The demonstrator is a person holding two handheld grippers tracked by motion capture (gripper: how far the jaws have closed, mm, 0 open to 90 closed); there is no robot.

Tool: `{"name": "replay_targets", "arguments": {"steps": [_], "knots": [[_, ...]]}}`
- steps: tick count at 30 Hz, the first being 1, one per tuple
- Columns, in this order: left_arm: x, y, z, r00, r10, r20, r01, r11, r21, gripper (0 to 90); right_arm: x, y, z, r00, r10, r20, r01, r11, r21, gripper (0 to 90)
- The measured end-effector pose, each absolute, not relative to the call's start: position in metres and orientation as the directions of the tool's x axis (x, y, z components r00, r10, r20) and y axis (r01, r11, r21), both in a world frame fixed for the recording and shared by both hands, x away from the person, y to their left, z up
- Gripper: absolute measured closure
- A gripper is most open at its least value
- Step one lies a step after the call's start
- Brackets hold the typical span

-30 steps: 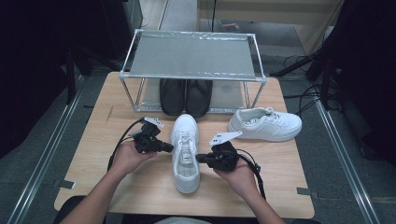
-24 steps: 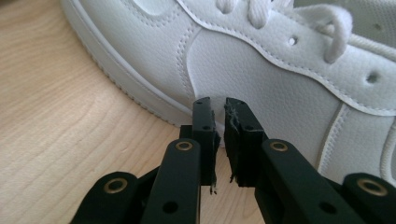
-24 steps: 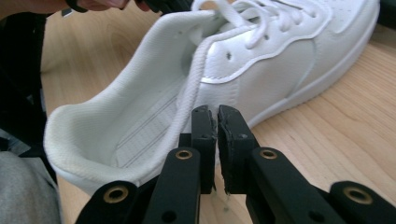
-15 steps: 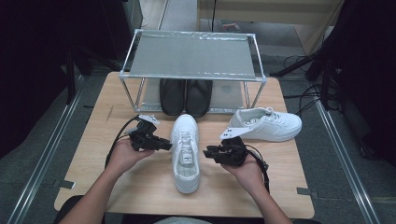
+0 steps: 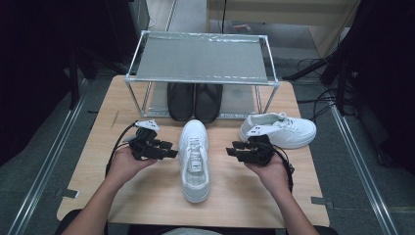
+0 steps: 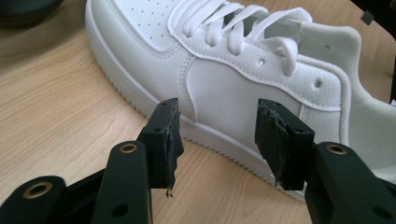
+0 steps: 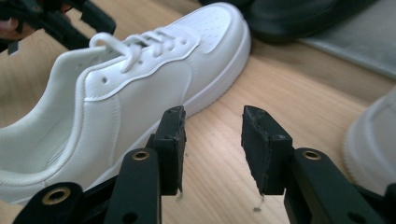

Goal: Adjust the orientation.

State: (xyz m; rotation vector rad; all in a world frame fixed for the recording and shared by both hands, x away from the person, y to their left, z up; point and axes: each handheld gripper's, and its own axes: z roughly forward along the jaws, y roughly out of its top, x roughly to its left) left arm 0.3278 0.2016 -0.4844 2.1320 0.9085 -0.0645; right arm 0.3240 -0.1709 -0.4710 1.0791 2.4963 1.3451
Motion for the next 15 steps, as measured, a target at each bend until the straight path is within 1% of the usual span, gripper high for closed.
{"name": "replay_targets", "arguments": {"steps": [10,15], "knots": [[0.318,0.209,-0.487,0.734,0.596,-0.326,0.631,-0.42,0.653,47.7,0.343,-0.202,-0.46,-0.684,0.69,0.239,0.564,0.291,0.773,60.8],[0.315,0.209,-0.488,0.731,0.601,-0.322,0.634,-0.425,0.646,46.9,0.35,-0.215,-0.458,-0.659,0.717,0.229,0.563,0.268,0.782,60.7]]}}
